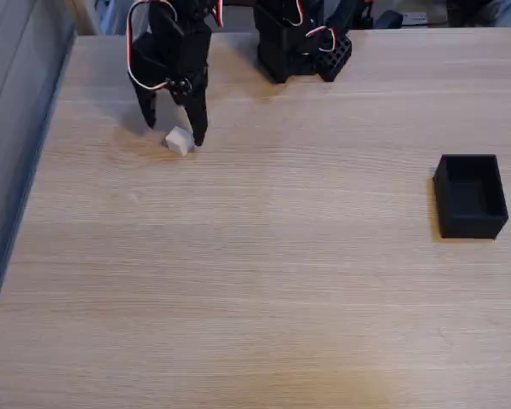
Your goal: Pick a white block and place it in the black box.
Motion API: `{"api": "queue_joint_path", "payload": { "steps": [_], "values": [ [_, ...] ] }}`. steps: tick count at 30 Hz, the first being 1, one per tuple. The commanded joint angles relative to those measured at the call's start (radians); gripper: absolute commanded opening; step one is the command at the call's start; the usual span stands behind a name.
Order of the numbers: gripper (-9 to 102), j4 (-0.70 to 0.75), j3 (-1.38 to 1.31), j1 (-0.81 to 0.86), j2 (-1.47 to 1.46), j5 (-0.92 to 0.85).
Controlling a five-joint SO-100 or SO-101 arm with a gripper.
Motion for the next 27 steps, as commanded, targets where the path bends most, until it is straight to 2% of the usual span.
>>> {"api": "queue_joint_path", "payload": {
  "steps": [1, 27],
  "values": [
    [36, -0.020, -0.031, 0.008, -0.006, -0.009],
    [34, -0.135, 0.089, 0.008, 0.012, -0.020]
  ]
}}
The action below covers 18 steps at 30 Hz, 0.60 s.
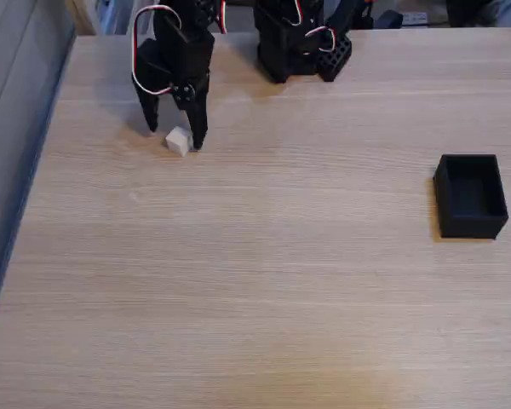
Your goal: Pick a white block and place it in the black box.
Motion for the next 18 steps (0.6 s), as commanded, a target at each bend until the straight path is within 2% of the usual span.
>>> {"api": "queue_joint_path", "payload": {
  "steps": [1, 11, 18],
  "values": [
    [34, -0.020, 0.003, 0.002, 0.018, -0.002],
    [28, -0.017, 0.003, -0.006, 0.018, -0.020],
    [10, 0.015, 0.003, -0.012, 0.020, -0.080]
  ]
}}
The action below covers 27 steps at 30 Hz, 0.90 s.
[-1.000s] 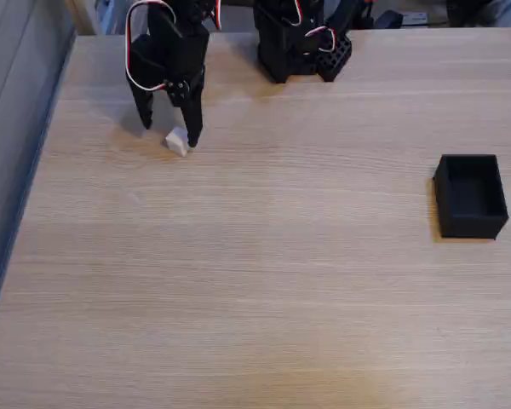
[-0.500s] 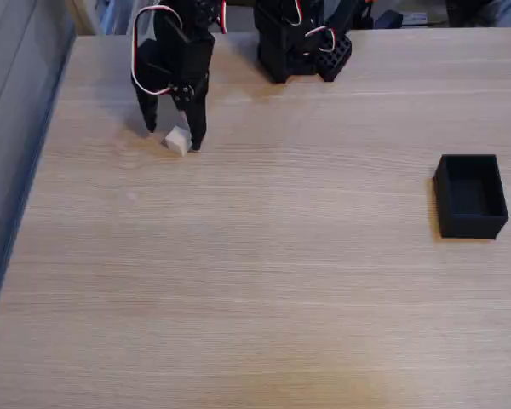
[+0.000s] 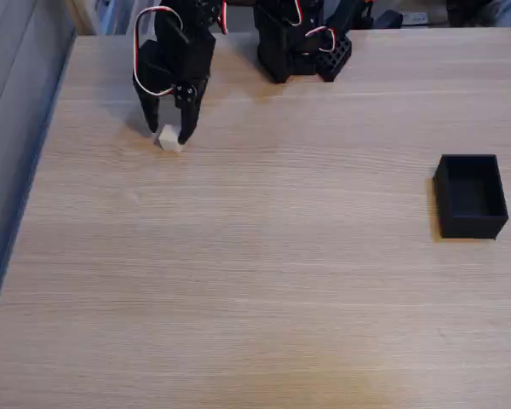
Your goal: Pick a white block and place it in the black box.
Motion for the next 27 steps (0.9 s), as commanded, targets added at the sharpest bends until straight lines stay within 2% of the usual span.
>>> {"api": "queue_joint_path", "payload": {
  "steps": [1, 4, 16, 27],
  "values": [
    [8, 0.011, -0.002, -0.011, 0.020, -0.035],
    [0, 0.017, 0.000, -0.017, 0.021, -0.054],
    [0, 0.077, -0.051, -0.074, 0.077, -0.009],
    [0, 0.123, -0.132, -0.193, 0.101, 0.035]
  ]
}}
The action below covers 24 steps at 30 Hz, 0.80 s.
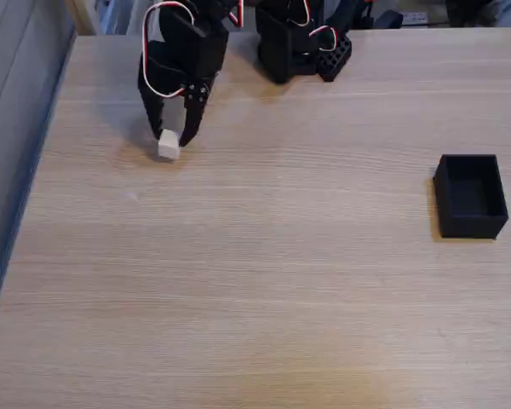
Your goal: Pick a white block and place it in the black box.
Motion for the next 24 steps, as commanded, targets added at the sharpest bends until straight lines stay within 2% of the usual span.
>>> {"api": "queue_joint_path", "payload": {
  "steps": [1, 6, 14, 24],
  "values": [
    [0, 0.005, -0.046, -0.060, 0.026, 0.018],
    [0, 0.011, -0.066, -0.224, 0.066, 0.114],
    [0, 0.021, -0.089, -0.583, 0.204, 0.318],
    [0, 0.051, 0.021, -0.934, 0.431, 0.408]
  ]
}}
